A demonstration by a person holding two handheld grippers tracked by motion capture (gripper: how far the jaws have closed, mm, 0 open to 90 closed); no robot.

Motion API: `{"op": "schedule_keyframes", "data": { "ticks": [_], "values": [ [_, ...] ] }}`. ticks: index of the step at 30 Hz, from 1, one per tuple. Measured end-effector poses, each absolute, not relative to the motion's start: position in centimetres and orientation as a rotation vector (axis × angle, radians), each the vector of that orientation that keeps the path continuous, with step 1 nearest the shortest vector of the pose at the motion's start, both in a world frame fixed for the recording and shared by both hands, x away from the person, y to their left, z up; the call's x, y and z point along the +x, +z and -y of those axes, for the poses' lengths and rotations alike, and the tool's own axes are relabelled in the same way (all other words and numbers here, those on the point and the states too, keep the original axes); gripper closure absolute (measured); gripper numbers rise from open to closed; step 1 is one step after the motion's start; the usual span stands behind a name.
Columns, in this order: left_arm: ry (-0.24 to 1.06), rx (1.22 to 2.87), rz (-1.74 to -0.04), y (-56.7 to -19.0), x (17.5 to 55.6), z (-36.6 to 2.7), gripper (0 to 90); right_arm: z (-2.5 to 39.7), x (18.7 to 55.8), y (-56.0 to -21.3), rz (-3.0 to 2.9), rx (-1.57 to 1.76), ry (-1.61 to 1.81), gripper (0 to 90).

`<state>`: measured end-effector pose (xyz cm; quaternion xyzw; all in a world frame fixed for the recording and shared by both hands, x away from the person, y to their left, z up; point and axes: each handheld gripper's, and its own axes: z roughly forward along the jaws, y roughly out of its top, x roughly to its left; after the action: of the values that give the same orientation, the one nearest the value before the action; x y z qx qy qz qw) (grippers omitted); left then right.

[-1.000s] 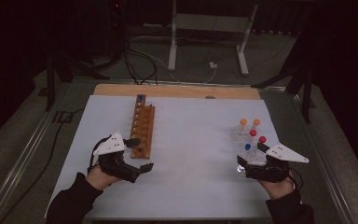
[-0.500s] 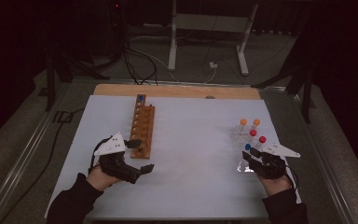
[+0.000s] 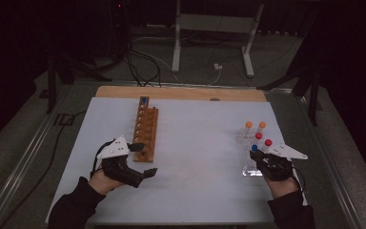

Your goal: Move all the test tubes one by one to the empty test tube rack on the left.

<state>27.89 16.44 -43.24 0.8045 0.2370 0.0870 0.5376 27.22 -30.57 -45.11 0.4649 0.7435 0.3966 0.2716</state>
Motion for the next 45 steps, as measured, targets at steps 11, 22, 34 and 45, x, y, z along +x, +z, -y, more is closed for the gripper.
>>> {"op": "schedule_keyframes", "data": {
  "ticks": [11, 22, 34, 45],
  "values": [
    [0.206, 1.89, -0.563, -42.7, 27.8, -16.3, 2.0, 29.5, 25.5, -41.0, -1.918, 1.1, 1.141, 76.9],
    [0.183, 1.886, -0.516, -42.0, 27.2, -15.2, 2.1, 24.3, 25.3, -41.7, -2.104, 0.945, 1.254, 76.9],
    [0.129, 1.894, -0.437, -41.9, 26.6, -13.0, 4.6, 17.8, 24.3, -43.9, -2.351, 0.767, 1.364, 76.9],
    [0.083, 1.898, -0.366, -42.4, 26.3, -11.2, 16.9, 14.6, 23.4, -44.3, -2.446, 0.673, 1.406, 76.9]
  ]
}}
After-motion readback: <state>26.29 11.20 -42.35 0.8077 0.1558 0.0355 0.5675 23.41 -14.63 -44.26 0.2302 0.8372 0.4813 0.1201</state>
